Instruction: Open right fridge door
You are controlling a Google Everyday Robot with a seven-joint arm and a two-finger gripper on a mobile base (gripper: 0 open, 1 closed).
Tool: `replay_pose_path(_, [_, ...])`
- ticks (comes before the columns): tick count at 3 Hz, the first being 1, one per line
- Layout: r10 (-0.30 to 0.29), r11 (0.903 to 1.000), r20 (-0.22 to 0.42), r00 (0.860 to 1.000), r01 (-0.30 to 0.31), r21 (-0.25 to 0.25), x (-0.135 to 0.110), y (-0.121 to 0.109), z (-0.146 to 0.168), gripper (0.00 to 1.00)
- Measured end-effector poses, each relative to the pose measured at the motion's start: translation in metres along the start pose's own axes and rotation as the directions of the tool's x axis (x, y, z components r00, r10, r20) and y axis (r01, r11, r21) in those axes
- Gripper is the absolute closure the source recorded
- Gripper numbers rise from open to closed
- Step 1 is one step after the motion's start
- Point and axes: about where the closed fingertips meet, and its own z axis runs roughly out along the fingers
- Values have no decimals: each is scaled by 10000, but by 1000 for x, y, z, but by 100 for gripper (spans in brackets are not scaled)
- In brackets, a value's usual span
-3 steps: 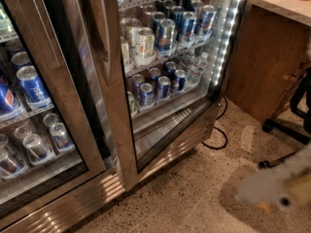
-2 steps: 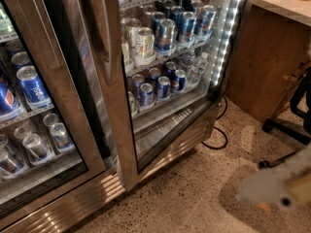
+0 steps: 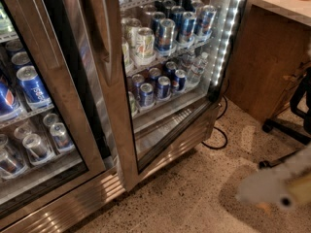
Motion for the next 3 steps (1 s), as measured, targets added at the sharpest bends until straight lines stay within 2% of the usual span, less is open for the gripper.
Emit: replay_pose_path(3, [0, 10000, 0, 10000, 0, 0, 0, 0, 0, 0])
